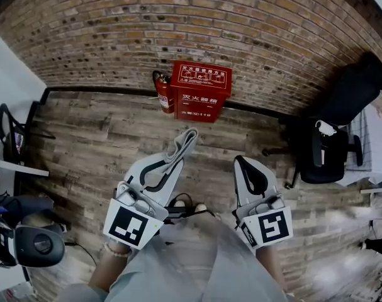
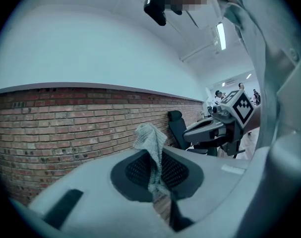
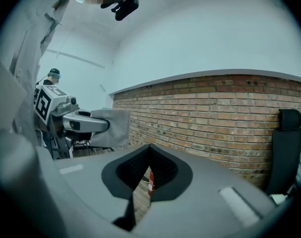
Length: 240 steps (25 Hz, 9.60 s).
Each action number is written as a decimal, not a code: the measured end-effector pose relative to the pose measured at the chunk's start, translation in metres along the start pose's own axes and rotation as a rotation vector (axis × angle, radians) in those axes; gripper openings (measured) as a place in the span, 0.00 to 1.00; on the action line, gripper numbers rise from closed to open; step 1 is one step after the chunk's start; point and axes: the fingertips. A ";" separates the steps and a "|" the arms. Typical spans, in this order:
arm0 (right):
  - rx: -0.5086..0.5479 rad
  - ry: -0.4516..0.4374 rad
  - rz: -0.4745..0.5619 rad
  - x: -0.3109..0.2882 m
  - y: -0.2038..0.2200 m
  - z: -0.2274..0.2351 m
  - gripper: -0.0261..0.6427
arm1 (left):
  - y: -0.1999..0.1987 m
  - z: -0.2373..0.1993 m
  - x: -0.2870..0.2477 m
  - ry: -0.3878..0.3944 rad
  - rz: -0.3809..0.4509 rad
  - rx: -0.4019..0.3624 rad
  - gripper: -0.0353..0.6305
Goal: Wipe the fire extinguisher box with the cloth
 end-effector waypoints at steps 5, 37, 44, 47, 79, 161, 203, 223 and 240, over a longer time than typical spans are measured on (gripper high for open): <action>0.010 0.031 0.005 -0.003 -0.008 -0.010 0.05 | -0.003 -0.012 0.009 0.017 0.022 -0.020 0.07; -0.007 -0.053 -0.044 -0.122 0.048 0.102 0.05 | 0.003 -0.103 -0.129 -0.076 -0.029 0.091 0.07; 0.008 -0.138 -0.085 -0.175 0.078 0.165 0.05 | 0.004 -0.140 -0.205 -0.149 -0.056 0.155 0.07; 0.004 -0.171 -0.091 -0.195 0.089 0.188 0.05 | 0.005 -0.150 -0.232 -0.177 -0.068 0.169 0.07; -0.050 -0.228 -0.136 -0.294 0.169 0.230 0.05 | 0.059 -0.223 -0.337 -0.186 -0.167 0.239 0.07; -0.145 -0.082 -0.397 -0.349 0.395 0.250 0.05 | 0.391 -0.305 -0.652 -0.054 -0.772 0.213 0.08; -0.061 -0.200 -0.356 -0.422 0.354 0.190 0.05 | 0.398 -0.425 -0.547 -0.239 -0.745 0.279 0.08; -0.037 -0.268 -0.335 -0.459 0.334 0.149 0.05 | 0.403 -0.499 -0.480 -0.376 -0.726 0.314 0.08; -0.029 -0.289 -0.336 -0.471 0.331 0.140 0.05 | 0.406 -0.525 -0.443 -0.431 -0.715 0.295 0.08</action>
Point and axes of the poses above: the fingertips, and each gripper's own axes: x backward along the fingers, z to its right, y out of its underside, and after that the axes turned 15 degrees about x, right-handed
